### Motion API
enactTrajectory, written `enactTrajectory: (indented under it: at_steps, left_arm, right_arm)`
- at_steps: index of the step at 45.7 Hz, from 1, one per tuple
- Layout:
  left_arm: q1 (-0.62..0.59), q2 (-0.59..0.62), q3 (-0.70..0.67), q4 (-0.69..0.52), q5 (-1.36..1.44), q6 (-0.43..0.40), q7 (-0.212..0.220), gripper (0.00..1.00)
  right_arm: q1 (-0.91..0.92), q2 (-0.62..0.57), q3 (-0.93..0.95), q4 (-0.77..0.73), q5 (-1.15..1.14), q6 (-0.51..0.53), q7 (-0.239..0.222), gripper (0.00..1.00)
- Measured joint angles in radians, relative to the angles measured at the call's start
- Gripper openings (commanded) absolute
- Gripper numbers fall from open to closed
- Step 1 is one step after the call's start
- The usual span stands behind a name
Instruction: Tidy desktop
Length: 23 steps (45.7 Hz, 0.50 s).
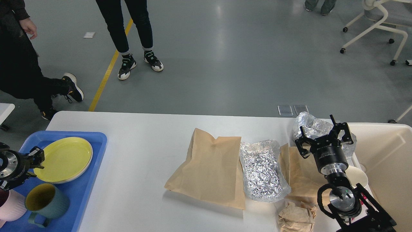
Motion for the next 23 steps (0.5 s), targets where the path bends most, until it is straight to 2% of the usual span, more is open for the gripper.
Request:
enactTrajectory:
  at_steps: [12, 16, 19, 23]
  left_arm:
    - [-0.090, 0.032, 0.000, -0.010, 0.002, -0.013, 0.001, 0.96]
    - [-0.125, 0.063, -0.044, -0.011, 0.004, -0.013, 0.001, 0.96]
    - [-0.140, 0.108, -0.136, -0.011, 0.012, -0.018, 0.001, 0.96]
    - [-0.141, 0.191, -0.327, -0.011, 0.022, -0.029, -0.002, 0.96]
  right_arm:
    - [0.000, 0.000, 0.000, 0.000, 0.000, 0.000, 0.000, 1.00]
    - [0.000, 0.000, 0.000, 0.000, 0.000, 0.000, 0.000, 1.00]
    - [0.000, 0.000, 0.000, 0.000, 0.000, 0.000, 0.000, 1.00]
    - [0.000, 0.000, 0.000, 0.000, 0.000, 0.000, 0.000, 1.00]
